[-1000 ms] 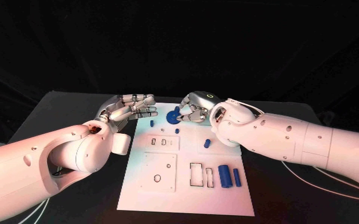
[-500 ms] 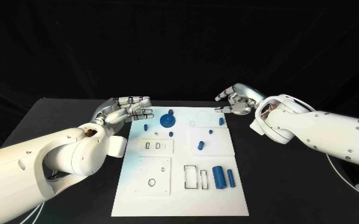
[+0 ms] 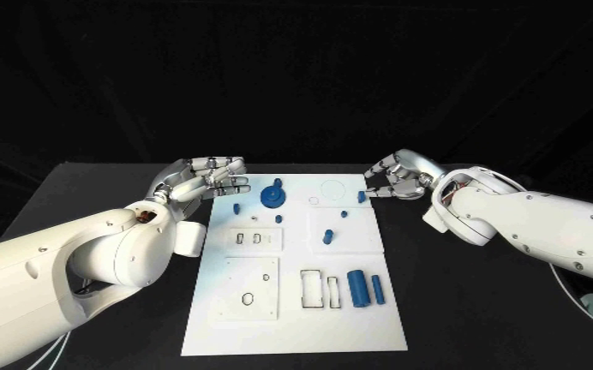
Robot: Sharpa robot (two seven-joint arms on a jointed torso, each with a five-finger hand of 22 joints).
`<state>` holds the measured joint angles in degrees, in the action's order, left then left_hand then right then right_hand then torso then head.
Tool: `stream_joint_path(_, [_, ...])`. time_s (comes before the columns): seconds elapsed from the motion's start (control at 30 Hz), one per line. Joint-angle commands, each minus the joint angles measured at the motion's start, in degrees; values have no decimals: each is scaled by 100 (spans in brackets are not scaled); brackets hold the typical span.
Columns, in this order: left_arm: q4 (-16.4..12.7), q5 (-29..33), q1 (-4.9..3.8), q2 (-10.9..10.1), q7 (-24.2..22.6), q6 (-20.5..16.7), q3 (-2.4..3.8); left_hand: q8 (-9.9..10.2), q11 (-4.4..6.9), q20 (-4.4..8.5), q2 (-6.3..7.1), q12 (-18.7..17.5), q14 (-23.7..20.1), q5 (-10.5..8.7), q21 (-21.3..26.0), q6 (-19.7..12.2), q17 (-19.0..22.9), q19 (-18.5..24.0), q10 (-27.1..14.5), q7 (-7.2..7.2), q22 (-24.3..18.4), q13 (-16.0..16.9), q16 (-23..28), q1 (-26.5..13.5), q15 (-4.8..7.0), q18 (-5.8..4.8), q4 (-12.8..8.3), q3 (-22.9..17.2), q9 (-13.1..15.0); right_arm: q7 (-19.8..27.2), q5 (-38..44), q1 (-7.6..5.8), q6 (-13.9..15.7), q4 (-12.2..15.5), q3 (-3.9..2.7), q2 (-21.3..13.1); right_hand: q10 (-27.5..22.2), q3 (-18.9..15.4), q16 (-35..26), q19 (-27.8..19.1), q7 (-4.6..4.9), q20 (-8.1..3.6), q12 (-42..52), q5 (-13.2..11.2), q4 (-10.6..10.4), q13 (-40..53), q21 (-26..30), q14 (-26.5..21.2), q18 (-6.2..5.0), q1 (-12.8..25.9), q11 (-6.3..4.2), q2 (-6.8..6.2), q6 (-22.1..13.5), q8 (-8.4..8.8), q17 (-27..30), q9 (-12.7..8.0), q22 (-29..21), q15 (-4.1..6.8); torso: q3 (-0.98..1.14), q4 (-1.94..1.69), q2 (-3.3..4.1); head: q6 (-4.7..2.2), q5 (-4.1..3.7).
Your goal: Assemble the parts on the task board
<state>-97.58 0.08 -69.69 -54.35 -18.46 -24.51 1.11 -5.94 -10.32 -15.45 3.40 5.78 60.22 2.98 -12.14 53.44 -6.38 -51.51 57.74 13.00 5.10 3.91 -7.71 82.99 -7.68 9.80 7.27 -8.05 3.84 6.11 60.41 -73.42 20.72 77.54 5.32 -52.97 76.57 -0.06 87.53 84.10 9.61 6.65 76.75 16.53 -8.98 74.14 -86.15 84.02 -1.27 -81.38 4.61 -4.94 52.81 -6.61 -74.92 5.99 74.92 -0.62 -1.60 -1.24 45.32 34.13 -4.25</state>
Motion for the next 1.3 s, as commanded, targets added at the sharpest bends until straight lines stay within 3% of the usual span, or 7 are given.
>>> stream_joint_path(0.03, [-3, 4, -5, 6, -28, 112, 4, 30, -9, -20, -34, -11, -8, -8, 28, -8, -6, -9, -10, 29, -7, -7, 33, 3, -36, 76, -30, -11, -8, 23, 223, 68, -87, -96, 0, 72, -43, 5, -24, 225, -8, 2, -21, 31, 51, 4, 16, 454, -9, -76, 7, 4, 1, 20, -933, 1, 1107, 15, -19, -8, -4, 31, -12])
stream_joint_path(0.2, [-3, 4, -5, 4, -27, 114, 4, 30, -9, -20, -34, -11, -8, -8, 28, -8, -6, -9, -10, 29, -7, -7, 33, 3, -36, 76, -30, -11, -8, -56, 300, 188, -15, -235, 1, 188, -34, 19, -21, 227, -9, 2, -14, 38, 70, 13, 14, 456, -8, -101, 6, 16, 16, 18, -939, 3, 1109, 16, -23, -12, -6, 48, -8])
stream_joint_path(0.43, [2, 4, -4, -4, -25, 111, 4, 30, -9, -20, -34, -11, -8, -8, 28, -8, -6, -9, -10, 29, -7, -7, 33, 3, -36, 76, -30, -11, -8, -97, 352, 260, 50, -324, 1, 294, -11, 48, -18, 240, -10, 2, 6, 49, 98, 35, 2, 458, -4, -137, 4, 46, 44, 14, -946, 7, 1124, 17, -21, -8, -10, 71, 8])
stream_joint_path(0.73, [7, 4, -4, -9, -22, 109, 4, 30, -9, -20, -34, -11, -8, -8, 28, -8, -6, -9, -10, 29, -7, -7, 33, 3, -36, 76, -30, -11, -8, -130, 367, 275, 64, -410, 1, 347, 47, 122, -6, 278, -23, -4, 52, 25, 130, 84, -37, 466, 9, -167, -9, 127, 159, -19, -973, 23, 1166, 27, -17, 0, -11, 65, 26])
stream_joint_path(0.97, [6, 4, -4, -9, -19, 109, 4, 34, -8, -20, -39, -15, -5, -8, 30, -6, -8, -9, -8, 28, -10, -6, 39, -2, -36, 76, -36, -11, -7, -135, 368, 276, 23, -427, 1, 381, 128, 289, 0, 310, -94, -39, 114, -124, 178, 154, -68, 470, 20, -213, -71, 246, 441, -124, -988, 63, 1202, 74, -17, 2, -10, 68, 12])
stream_joint_path(1.3, [7, 4, -4, -8, -15, 109, 4, 34, -8, -20, -39, -15, -5, -8, 30, -6, -8, -9, -8, 28, -10, -6, 40, -3, -36, 76, -37, -11, -6, -146, 393, 276, -5, -450, 0, 424, 138, 332, -2, 318, -116, -57, 117, -162, 199, 159, -75, 469, 23, -215, -92, 240, 491, -136, -984, 64, 1212, 94, -20, 0, -11, 81, -2])
